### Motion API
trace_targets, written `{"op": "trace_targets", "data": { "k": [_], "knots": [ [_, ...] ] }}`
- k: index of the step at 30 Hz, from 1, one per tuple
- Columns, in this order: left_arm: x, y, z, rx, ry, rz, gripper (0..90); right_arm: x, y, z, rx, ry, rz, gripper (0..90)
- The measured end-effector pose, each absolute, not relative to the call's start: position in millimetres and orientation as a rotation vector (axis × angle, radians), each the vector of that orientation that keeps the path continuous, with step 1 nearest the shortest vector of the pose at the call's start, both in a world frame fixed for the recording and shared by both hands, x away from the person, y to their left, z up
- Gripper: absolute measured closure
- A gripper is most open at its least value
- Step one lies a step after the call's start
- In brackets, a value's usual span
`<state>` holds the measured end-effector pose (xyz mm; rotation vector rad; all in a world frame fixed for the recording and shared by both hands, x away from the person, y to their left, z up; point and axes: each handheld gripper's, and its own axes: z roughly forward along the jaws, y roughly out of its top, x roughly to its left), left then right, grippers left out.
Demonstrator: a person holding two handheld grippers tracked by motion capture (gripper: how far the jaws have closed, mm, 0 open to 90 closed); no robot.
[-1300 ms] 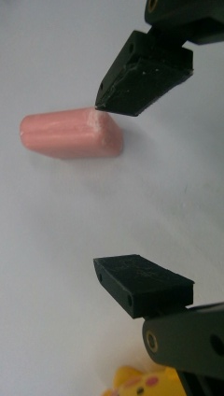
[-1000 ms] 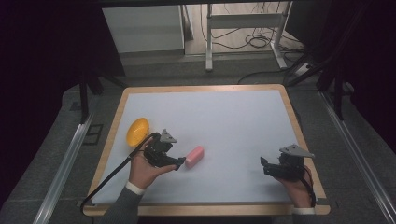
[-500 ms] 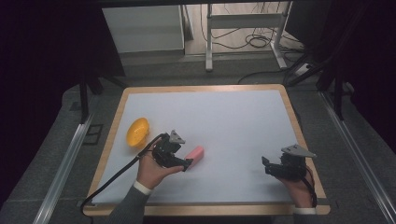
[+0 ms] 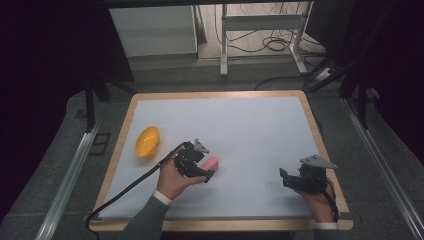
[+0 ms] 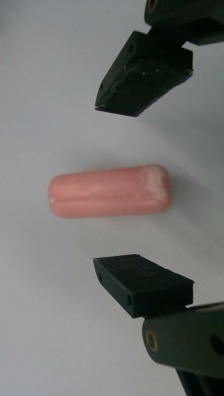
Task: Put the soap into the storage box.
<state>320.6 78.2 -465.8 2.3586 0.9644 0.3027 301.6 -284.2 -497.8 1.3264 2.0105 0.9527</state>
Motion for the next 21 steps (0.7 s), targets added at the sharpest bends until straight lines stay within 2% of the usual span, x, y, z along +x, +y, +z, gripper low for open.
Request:
{"op": "trace_targets", "data": {
  "k": [14, 21],
  "knots": [
    [343, 73, -484, 2.386, 1.042, 0.244, 27.6, 302, -283, -500, 1.329, 2.017, 0.941, 9.3],
    [349, 68, -498, 2.403, 1.058, 0.19, 39.3, 303, -283, -502, 1.327, 2.022, 0.933, 9.3]
  ]
}}
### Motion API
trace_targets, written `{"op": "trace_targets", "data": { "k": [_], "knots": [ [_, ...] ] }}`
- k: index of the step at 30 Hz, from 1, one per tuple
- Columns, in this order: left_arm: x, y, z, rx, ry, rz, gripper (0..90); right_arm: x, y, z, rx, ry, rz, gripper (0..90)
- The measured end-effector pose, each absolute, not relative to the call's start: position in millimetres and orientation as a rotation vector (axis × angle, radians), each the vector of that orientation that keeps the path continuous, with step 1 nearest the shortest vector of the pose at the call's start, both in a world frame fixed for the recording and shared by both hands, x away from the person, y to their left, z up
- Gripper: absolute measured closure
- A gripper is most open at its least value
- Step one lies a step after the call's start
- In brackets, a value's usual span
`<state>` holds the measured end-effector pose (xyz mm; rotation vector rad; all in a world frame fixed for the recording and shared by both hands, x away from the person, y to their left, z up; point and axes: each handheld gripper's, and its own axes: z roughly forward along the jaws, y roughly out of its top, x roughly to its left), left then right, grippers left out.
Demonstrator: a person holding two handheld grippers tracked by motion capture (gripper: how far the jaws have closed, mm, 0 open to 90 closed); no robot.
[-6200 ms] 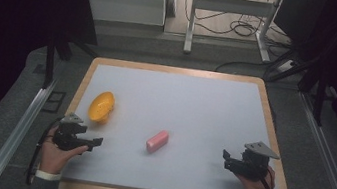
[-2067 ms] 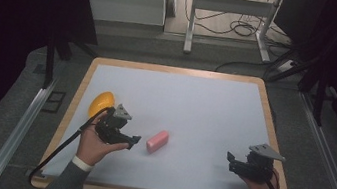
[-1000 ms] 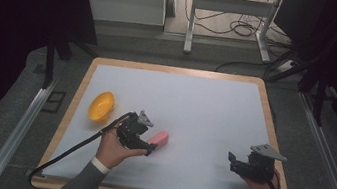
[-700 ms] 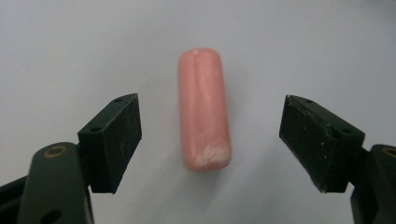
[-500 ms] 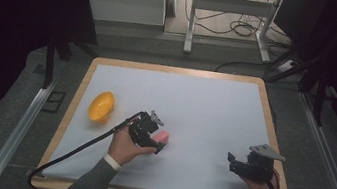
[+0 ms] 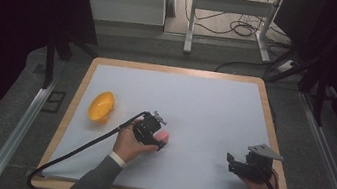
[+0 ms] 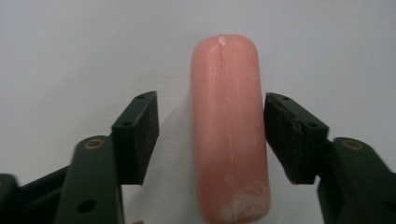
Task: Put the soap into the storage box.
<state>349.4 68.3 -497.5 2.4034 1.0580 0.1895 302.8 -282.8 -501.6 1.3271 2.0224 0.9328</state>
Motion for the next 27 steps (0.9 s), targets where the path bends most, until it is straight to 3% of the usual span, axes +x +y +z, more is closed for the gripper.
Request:
{"op": "trace_targets", "data": {
  "k": [5, 7, 27],
  "knots": [
    [349, 65, -502, 2.392, 1.052, 0.179, 57.1, 303, -283, -502, 1.328, 2.015, 0.932, 9.3],
    [347, 65, -502, 2.388, 1.054, 0.198, 59.6, 302, -284, -501, 1.332, 2.008, 0.931, 9.3],
    [338, 74, -485, 2.371, 1.003, 0.201, 60.1, 302, -286, -499, 1.333, 1.995, 0.933, 9.3]
  ]
}}
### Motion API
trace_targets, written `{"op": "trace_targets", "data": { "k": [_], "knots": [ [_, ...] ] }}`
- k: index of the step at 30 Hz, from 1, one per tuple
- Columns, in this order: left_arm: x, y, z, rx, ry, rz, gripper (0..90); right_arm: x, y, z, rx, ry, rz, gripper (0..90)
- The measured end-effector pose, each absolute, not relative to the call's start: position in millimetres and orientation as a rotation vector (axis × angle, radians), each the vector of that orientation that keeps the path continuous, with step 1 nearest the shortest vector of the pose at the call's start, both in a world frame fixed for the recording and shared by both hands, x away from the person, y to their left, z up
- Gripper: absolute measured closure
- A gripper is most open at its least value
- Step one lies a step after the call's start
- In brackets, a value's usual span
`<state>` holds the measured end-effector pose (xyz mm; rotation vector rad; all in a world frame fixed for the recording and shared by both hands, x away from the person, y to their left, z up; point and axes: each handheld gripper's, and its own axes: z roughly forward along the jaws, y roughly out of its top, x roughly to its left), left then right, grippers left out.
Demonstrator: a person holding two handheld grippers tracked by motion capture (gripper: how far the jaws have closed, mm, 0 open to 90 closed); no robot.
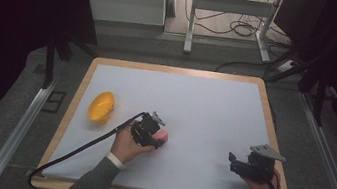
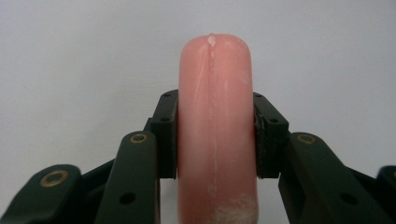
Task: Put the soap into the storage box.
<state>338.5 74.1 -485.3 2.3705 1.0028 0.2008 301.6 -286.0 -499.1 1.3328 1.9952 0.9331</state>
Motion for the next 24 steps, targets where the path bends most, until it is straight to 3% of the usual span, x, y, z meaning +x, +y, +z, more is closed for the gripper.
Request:
{"op": "trace_targets", "data": {
  "k": [24],
  "knots": [
    [330, 98, -469, 2.317, 1.014, 0.243, 60.1, 302, -285, -500, 1.33, 1.998, 0.932, 9.3]
  ]
}}
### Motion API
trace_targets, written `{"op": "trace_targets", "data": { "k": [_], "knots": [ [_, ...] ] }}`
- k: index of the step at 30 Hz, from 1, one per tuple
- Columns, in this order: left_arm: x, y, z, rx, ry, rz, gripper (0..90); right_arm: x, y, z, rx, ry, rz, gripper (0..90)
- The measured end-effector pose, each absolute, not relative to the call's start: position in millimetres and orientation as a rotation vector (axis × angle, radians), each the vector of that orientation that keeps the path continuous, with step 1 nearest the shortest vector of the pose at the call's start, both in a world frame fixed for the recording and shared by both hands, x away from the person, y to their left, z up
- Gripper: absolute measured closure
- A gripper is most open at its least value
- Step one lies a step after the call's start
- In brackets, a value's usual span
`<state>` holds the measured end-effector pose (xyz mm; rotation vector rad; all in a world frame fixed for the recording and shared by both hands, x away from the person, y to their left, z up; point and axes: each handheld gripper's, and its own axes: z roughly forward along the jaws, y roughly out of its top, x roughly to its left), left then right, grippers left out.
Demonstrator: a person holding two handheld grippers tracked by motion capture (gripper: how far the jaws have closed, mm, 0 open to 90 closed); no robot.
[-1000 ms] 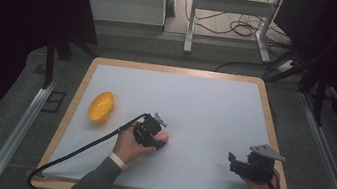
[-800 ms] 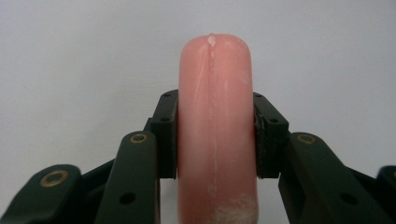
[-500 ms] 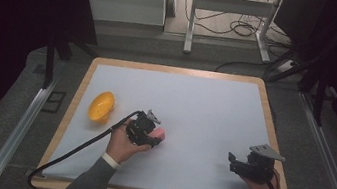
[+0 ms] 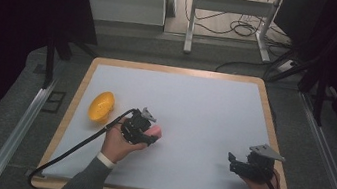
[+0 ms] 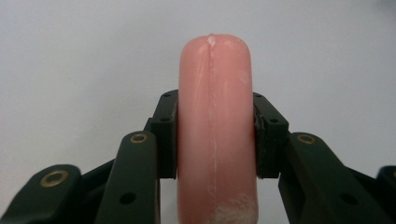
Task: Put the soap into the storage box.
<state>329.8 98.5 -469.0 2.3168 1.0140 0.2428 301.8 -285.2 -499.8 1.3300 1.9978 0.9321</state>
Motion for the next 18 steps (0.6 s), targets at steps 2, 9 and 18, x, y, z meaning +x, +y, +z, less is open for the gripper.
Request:
{"op": "trace_targets", "data": {
  "k": [2, 9, 18],
  "knots": [
    [330, 100, -469, 2.309, 1.018, 0.245, 60.1, 302, -285, -500, 1.331, 1.998, 0.932, 9.3],
    [331, 107, -468, 2.288, 1.034, 0.246, 60.1, 302, -285, -501, 1.33, 2.005, 0.926, 9.2],
    [332, 121, -466, 2.266, 1.062, 0.251, 60.1, 303, -284, -502, 1.329, 2.011, 0.921, 9.3]
  ]
}}
